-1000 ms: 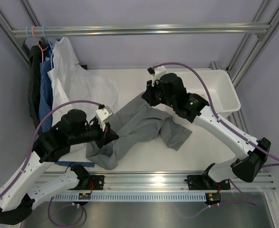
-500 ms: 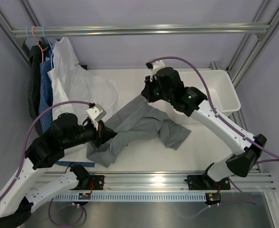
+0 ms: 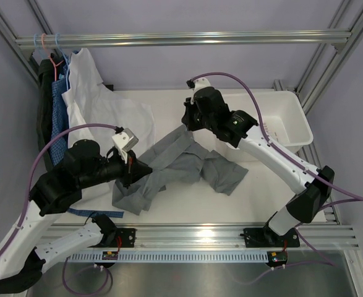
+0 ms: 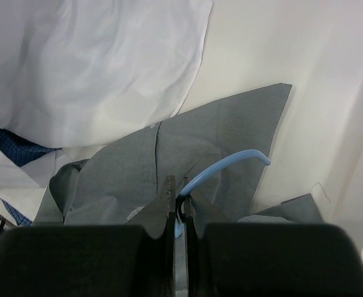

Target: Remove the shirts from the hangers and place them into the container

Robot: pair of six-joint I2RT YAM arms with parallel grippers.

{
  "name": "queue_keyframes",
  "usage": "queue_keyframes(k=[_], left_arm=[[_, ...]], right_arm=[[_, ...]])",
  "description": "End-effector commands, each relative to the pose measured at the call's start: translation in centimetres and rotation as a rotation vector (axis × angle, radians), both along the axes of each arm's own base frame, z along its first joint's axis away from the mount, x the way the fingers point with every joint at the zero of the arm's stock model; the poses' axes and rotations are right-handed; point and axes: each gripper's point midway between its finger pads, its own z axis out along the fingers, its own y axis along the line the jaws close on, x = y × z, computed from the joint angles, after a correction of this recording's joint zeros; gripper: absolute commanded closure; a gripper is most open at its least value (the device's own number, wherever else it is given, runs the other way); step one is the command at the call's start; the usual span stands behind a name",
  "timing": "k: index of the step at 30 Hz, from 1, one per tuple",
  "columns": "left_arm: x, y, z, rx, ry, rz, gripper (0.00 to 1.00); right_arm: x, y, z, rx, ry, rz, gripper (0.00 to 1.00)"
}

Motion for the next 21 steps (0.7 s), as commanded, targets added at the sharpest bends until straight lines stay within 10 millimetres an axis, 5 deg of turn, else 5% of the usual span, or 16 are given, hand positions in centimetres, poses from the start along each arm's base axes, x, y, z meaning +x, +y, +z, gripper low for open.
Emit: queue_keyframes(k=[1, 10, 15, 21], left_arm=[[-2.4, -0.4, 2.5, -0.084, 0.014, -0.088, 1.00], [-3.2, -1.1, 2.5, -0.149, 0.047, -0.124, 0.87], [-3.5, -1.4, -0.3, -0.114, 0.145, -0.120, 0.79], [-3.2, -1.3, 0.6, -0.170, 0.097, -0.101, 0.55]], right_arm=[[4.1, -3.8, 2.2, -0.058, -0.114, -0.236, 1.00], [4.4, -4.3, 2.4, -0.039, -0.141, -0.275, 1.00], [3.3, -5.9, 3.7, 0.018, -0.174, -0.321, 1.00], [2.5, -6.3, 3.8, 0.041, -0.197, -0.297, 1.00]])
